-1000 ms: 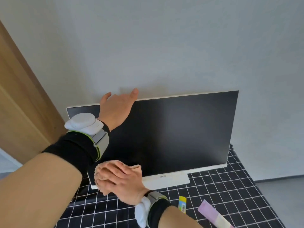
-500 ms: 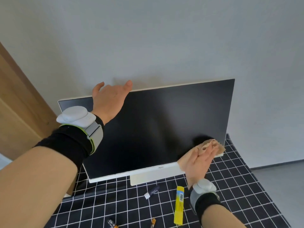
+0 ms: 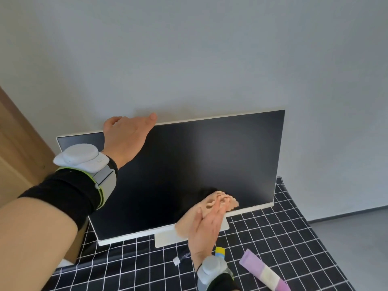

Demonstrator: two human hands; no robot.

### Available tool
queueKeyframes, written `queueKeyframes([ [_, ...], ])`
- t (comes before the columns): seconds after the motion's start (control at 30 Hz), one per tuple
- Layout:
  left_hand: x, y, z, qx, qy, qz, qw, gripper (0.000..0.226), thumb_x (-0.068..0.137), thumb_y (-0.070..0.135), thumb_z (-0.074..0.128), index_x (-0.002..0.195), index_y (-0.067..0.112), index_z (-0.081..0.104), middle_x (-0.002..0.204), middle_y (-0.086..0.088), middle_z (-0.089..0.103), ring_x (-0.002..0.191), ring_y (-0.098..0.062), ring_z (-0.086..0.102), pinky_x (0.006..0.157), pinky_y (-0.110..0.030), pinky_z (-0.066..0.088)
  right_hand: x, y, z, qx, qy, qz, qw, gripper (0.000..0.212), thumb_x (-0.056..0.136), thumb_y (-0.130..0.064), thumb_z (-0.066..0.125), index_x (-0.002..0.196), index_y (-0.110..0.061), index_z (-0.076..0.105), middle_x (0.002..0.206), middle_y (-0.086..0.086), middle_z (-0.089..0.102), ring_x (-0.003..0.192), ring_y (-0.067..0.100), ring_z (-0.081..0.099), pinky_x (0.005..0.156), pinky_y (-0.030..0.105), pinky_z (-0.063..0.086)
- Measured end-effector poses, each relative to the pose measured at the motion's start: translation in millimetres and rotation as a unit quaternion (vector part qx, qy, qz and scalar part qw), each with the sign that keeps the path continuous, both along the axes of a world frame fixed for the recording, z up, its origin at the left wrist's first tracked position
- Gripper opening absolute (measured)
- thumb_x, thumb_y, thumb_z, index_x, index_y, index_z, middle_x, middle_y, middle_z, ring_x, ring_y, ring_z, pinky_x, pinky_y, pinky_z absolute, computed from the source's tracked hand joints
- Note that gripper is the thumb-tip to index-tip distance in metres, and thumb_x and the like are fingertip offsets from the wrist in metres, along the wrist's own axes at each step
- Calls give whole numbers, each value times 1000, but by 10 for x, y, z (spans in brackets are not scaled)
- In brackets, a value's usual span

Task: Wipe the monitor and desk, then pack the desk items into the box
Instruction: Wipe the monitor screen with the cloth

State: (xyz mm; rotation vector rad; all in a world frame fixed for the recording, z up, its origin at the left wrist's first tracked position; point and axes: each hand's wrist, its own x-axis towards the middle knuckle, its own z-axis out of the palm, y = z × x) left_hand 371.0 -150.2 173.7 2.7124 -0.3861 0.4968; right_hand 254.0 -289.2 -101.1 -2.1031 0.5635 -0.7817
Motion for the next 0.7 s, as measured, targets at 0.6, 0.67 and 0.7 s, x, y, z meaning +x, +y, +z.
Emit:
queueKeyframes([
  [0.6, -87, -18, 3, -69, -25, -10, 997, 64, 92, 55, 18, 103, 20, 71, 89, 2, 68, 108, -20, 55, 113, -36, 9, 1000, -1932, 2547, 133, -149, -90, 976, 43, 101, -47, 31, 134, -26, 48, 124, -11, 58, 109, 9, 53, 91, 21, 32],
  [0.67, -58, -59, 10, -70, -31, -14, 997, 66, 90, 54, 17, 100, 20, 72, 93, 3, 68, 101, -17, 55, 112, -36, 10, 898, -1964, 2278, 167, -150, -121, 967, 43, 103, -45, 29, 140, -28, 44, 136, -9, 54, 119, 10, 50, 93, 16, 26],
  [0.7, -47, -78, 21, -69, -30, -13, 997, 66, 90, 54, 16, 98, 20, 72, 90, 6, 67, 97, -14, 54, 112, -36, 10, 829, -1978, 2089, 177, -133, -128, 967, 45, 103, -44, 28, 142, -28, 43, 143, -7, 50, 128, 14, 46, 96, 16, 24],
])
